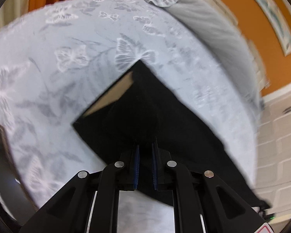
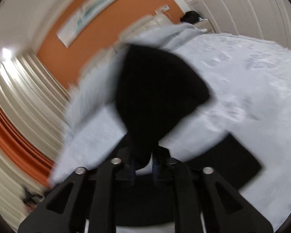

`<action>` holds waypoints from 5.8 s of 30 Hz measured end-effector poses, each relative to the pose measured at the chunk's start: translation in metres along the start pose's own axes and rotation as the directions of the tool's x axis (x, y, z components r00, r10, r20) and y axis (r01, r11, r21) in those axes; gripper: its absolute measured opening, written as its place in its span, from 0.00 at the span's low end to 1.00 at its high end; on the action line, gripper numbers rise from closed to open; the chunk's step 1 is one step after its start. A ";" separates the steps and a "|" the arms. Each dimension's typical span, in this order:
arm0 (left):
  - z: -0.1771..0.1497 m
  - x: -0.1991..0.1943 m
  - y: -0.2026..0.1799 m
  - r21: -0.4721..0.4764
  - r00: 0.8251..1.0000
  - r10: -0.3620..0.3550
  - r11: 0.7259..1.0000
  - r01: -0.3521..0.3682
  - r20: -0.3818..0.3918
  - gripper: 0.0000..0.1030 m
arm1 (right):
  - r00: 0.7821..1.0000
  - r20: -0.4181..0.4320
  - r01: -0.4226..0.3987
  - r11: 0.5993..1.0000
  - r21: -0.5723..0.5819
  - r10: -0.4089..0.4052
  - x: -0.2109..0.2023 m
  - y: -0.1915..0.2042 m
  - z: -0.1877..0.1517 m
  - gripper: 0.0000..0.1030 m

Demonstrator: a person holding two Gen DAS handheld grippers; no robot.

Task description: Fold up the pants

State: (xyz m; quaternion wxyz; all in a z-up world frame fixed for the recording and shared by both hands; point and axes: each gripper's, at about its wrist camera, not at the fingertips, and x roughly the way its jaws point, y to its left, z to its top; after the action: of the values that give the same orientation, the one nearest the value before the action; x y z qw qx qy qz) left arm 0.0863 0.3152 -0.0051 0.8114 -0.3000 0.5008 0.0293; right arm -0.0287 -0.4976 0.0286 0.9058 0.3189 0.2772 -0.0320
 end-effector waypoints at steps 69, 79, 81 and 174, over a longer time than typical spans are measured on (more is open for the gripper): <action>-0.077 -0.019 -0.087 0.227 0.926 0.253 0.920 -0.320 0.280 0.77 | 0.952 -0.009 0.289 0.907 -0.305 -0.306 0.026 -0.033 0.004 0.05; -0.105 0.050 -0.123 0.318 0.947 0.254 0.897 -0.306 0.194 0.77 | 0.888 0.045 0.454 0.856 -0.248 -0.458 0.009 -0.043 -0.009 0.21; -0.107 0.055 -0.123 0.314 0.949 0.245 0.901 -0.299 0.200 0.77 | 0.917 0.085 0.397 0.885 -0.243 -0.389 -0.007 -0.011 -0.011 0.21; -0.140 0.063 -0.147 0.419 0.939 0.146 0.866 -0.273 0.311 0.84 | 0.994 -0.086 -0.092 0.941 -0.326 0.068 0.069 0.220 -0.056 0.14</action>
State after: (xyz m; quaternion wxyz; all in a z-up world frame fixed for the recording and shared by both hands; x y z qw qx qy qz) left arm 0.0573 0.1073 -0.0347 0.9111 -0.0377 0.4086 0.0399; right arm 0.0539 -0.2810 0.0794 0.9361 0.1749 0.2985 0.0634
